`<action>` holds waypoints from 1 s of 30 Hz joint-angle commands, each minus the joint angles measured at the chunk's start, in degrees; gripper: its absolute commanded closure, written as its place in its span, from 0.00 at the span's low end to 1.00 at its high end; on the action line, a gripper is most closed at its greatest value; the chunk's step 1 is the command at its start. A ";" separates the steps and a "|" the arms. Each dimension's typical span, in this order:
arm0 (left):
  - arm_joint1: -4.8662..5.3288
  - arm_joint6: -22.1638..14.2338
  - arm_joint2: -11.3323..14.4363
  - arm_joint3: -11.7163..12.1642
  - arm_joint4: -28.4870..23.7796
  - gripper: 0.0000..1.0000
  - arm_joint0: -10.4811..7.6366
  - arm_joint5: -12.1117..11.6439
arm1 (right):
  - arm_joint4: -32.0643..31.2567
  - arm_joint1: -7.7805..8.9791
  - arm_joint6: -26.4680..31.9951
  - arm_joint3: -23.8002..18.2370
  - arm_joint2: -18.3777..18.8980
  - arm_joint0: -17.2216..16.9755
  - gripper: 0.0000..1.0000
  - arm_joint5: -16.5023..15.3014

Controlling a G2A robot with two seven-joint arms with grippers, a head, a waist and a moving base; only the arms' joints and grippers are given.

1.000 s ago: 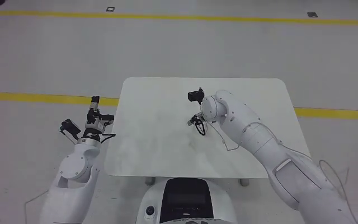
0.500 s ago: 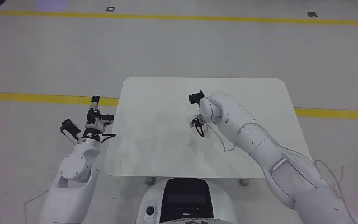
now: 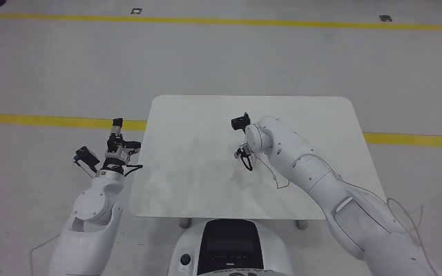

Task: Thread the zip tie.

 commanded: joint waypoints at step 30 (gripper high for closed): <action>0.00 0.00 0.00 0.00 0.00 0.00 0.00 0.00 | -7.46 1.86 0.28 -7.23 4.48 -5.00 0.74 -3.71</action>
